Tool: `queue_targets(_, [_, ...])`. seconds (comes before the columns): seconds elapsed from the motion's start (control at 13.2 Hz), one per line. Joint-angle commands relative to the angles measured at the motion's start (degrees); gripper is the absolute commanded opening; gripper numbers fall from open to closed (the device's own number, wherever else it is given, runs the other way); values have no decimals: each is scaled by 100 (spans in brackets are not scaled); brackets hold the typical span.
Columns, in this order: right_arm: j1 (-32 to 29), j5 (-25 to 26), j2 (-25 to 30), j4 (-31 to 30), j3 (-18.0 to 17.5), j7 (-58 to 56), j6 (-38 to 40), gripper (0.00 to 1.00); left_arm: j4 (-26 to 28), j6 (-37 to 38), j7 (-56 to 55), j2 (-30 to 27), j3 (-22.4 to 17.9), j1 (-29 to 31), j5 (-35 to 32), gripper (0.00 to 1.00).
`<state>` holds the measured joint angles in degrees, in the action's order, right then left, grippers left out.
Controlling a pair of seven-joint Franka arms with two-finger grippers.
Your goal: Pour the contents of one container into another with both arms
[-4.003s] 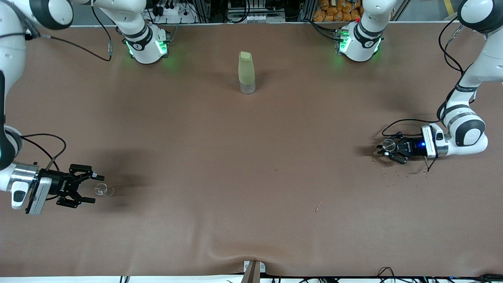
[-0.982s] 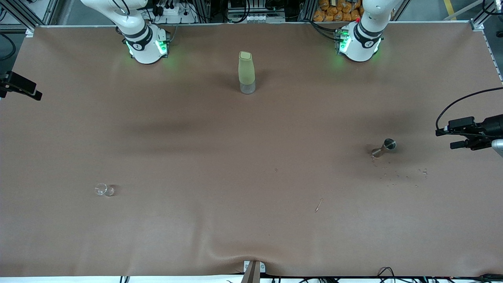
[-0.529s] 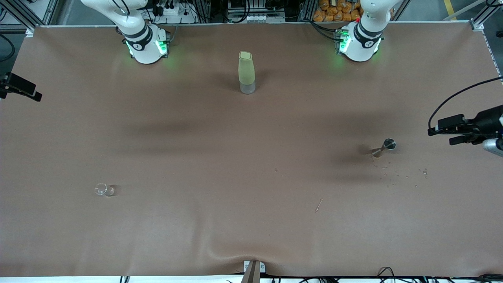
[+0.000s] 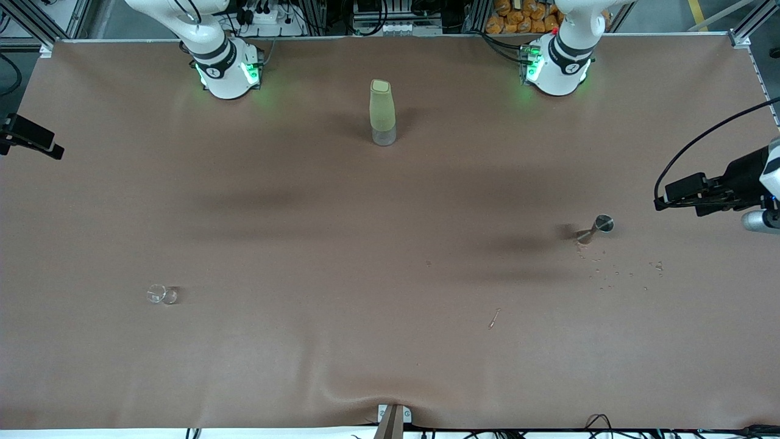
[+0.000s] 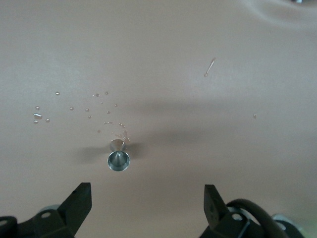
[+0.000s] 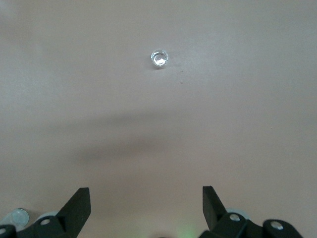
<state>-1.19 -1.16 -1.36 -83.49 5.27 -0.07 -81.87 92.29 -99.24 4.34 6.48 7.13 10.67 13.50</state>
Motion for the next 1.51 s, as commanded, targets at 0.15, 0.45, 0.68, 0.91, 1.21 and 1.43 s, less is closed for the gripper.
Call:
queue_targets(0.15, [-30, -60, -5, 53, -17, 86, 13, 100, 26, 1, -1521, -322, -862, -1250, -417, 100])
queue_targets(0.45, [-39, -68, -5, 26, -17, 86, 13, 100, -220, 1, -2034, -349, -705, -1339, -629, 100])
queue_targets(0.68, [-39, -68, -5, 26, -17, 86, 13, 100, -300, -7, -1982, -296, -65, -1033, -1225, 100])
queue_targets(0.91, [-56, -68, -5, 9, -9, 86, 13, 100, -317, -16, -1841, -279, 43, -996, -1297, 100])
queue_targets(1.21, [-57, -77, -14, 9, 0, 86, 4, 100, -414, -16, -735, -296, 25, -996, -1376, 100])
queue_targets(1.43, [-109, -86, -14, 9, -9, 86, 4, 100, -423, -7, -127, -270, 8, -1014, -1482, 100])
